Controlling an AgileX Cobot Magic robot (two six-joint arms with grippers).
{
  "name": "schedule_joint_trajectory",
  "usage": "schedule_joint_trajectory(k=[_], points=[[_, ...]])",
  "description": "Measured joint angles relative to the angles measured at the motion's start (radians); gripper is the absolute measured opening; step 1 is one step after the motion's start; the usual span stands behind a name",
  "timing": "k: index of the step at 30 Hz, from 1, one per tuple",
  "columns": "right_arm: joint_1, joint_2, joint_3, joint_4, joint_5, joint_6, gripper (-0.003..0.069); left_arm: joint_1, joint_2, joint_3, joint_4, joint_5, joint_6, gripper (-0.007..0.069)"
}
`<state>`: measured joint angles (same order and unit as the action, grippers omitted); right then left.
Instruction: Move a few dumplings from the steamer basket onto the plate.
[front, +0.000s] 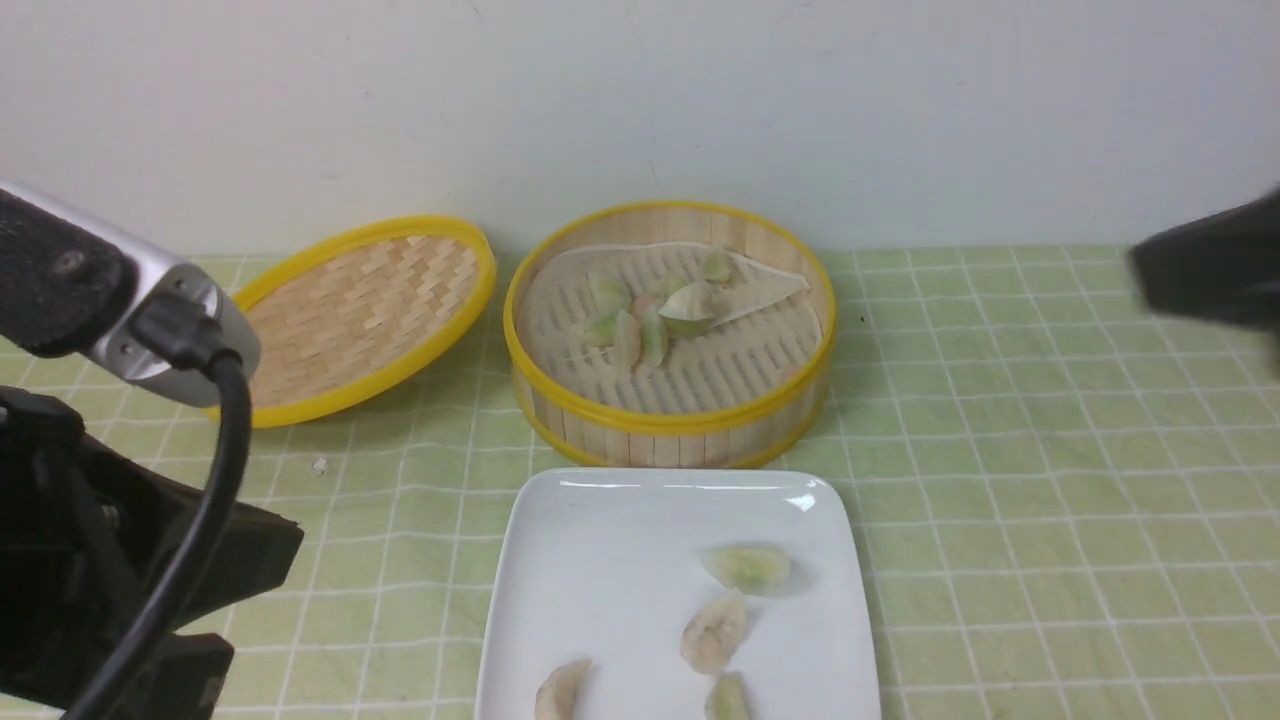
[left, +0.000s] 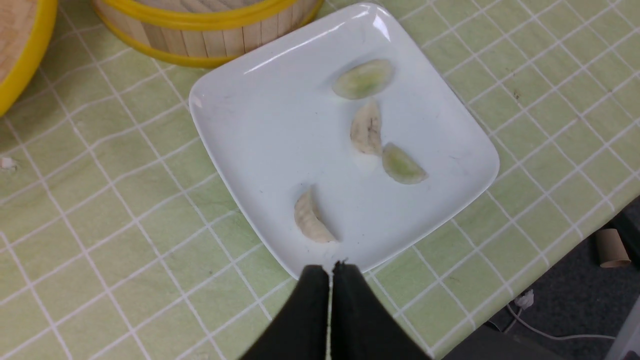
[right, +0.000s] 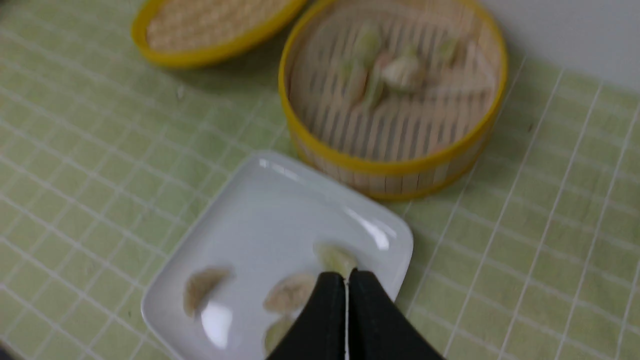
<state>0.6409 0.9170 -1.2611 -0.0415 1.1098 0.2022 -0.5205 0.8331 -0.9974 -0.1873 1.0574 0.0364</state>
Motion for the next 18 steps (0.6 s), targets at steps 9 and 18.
schedule_joint_trajectory(k=[9, 18], points=[[0.000, -0.685, 0.408, -0.067, -0.295, 0.042, -0.0013, 0.000, 0.000, 0.000, -0.003, -0.054, 0.000, -0.0006], [0.000, -0.937, 0.676, -0.190, -0.460, 0.240, -0.0013, 0.000, 0.001, 0.000, -0.014, -0.054, 0.000, -0.0006]])
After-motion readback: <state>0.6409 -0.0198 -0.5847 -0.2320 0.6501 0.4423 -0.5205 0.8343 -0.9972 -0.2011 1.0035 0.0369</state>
